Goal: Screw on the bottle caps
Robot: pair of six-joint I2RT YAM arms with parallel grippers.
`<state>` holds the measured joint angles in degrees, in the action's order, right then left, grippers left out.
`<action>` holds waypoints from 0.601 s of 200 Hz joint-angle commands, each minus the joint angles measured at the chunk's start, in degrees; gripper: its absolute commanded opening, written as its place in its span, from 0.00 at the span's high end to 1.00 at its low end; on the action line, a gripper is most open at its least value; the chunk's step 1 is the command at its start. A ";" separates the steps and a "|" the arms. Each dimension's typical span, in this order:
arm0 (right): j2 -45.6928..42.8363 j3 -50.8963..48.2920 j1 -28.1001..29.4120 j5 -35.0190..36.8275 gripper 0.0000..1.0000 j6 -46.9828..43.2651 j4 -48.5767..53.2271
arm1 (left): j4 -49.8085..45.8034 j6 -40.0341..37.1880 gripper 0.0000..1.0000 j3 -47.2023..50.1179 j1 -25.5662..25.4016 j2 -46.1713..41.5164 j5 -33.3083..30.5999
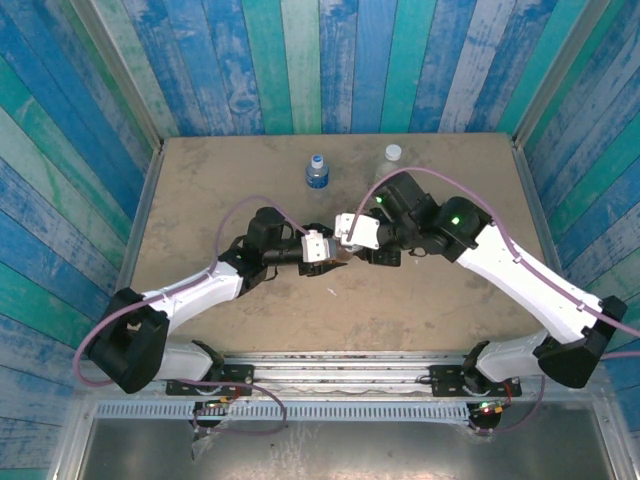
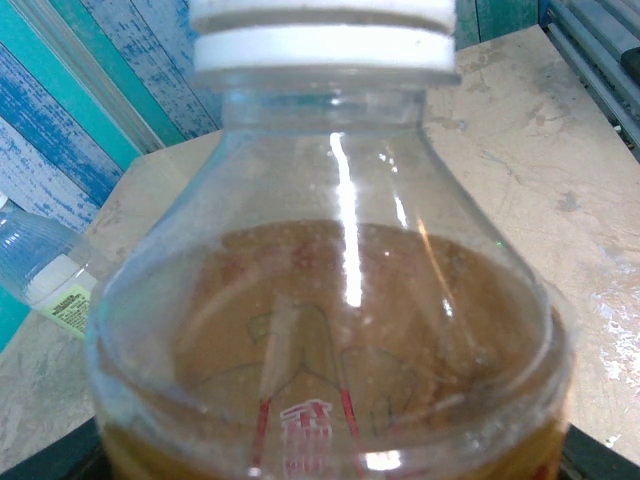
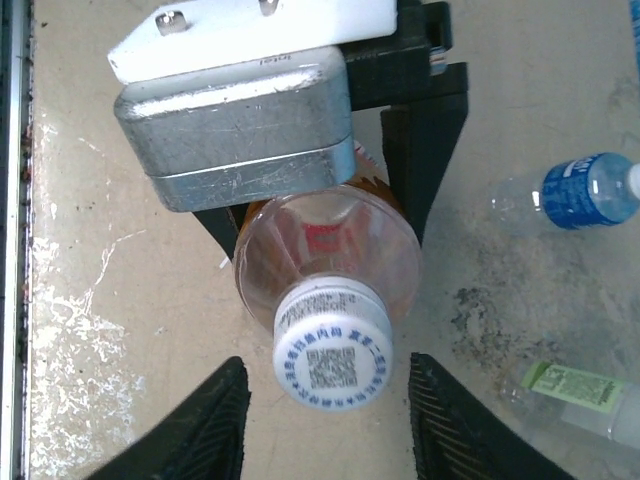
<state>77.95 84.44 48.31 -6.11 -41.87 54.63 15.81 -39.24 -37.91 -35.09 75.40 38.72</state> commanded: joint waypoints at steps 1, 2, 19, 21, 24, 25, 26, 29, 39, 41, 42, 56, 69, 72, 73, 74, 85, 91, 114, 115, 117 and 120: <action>0.82 1.16 0.29 -1.00 0.61 -5.85 1.97 | 0.28 -0.70 0.41 -0.49 -0.15 -1.74 0.71; 0.89 1.16 0.29 -1.05 0.61 -5.85 1.97 | 0.28 -0.72 0.41 -0.49 -0.15 -1.79 0.68; 1.23 0.97 0.31 -1.27 0.66 -5.36 1.97 | 0.27 -0.59 0.41 -0.50 -0.16 -1.84 0.67; 1.24 0.92 0.29 -1.27 0.67 -5.29 1.99 | 0.29 -0.66 0.41 -0.45 -0.15 -1.88 0.73; 1.24 0.90 0.29 -1.28 0.68 -5.20 2.02 | 0.26 -0.69 0.41 -0.49 -0.20 -1.90 0.73; 1.24 0.90 0.29 -1.28 0.68 -5.18 1.99 | 0.22 -0.63 0.41 -0.45 -0.17 -1.95 0.74; 1.24 0.90 0.29 -1.28 0.68 -5.12 1.98 | 0.25 -0.60 0.41 -0.47 -0.16 -1.94 0.74; 1.24 0.85 0.29 -1.27 0.69 -5.03 1.98 | 0.31 -0.65 0.41 -0.49 -0.15 -1.86 0.73; 1.15 0.81 0.15 -0.98 0.75 -4.56 1.98 | 0.28 -0.65 0.41 -0.49 -0.15 -1.93 0.73; 1.15 0.88 0.25 -0.76 0.76 -4.39 1.97 | 0.32 -0.66 0.41 -0.45 -0.15 -1.90 0.67; 1.15 0.89 0.27 -0.71 0.77 -4.24 2.02 | 0.29 -0.70 0.41 -0.43 -0.15 -1.91 0.66; 0.98 1.44 0.15 0.42 0.85 -1.42 1.98 | 0.29 -0.66 0.41 -0.50 -0.13 -1.91 0.68; 0.78 1.95 -0.18 0.31 0.89 4.60 1.36 | 0.27 -0.66 0.41 -0.45 -0.15 -1.80 0.69; 0.75 1.95 -0.31 0.40 0.89 7.35 0.86 | 0.27 -0.59 0.41 -0.45 -0.15 -1.76 0.73; 0.73 1.95 -0.32 0.44 0.90 8.26 0.67 | 0.31 -0.63 0.41 -0.47 -0.15 -1.84 0.73; 0.72 1.95 -0.37 0.55 0.90 9.11 0.48 | 0.34 -0.64 0.41 -0.48 -0.15 -1.84 0.78; 0.47 1.80 -0.78 2.13 0.95 19.12 -1.90 | 0.41 -0.66 0.41 -0.48 -0.15 -1.78 0.79; 0.29 1.57 -0.76 2.30 0.98 22.56 -2.71 | 0.44 -0.65 0.41 -0.46 -0.15 -1.71 0.80; -1.66 -1.50 -1.65 2.41 0.99 34.74 -7.16 | 0.46 -0.55 0.41 -0.58 -0.17 -1.64 0.85; -1.80 -1.84 -1.69 2.28 1.00 35.45 -7.65 | 0.50 -0.56 0.41 -0.54 -0.16 -1.65 0.89; -2.03 -2.38 -1.83 2.08 0.99 36.72 -8.30 | 0.53 -0.55 0.41 -0.53 -0.18 -1.67 0.85; -2.36 -3.20 -1.96 1.87 1.00 39.04 -9.40 | 0.53 -0.57 0.41 -0.52 -0.16 -1.66 0.89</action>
<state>78.43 84.01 48.10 -5.87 -23.22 53.32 15.68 -39.40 -37.91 -35.05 75.40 39.13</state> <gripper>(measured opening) 0.281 0.673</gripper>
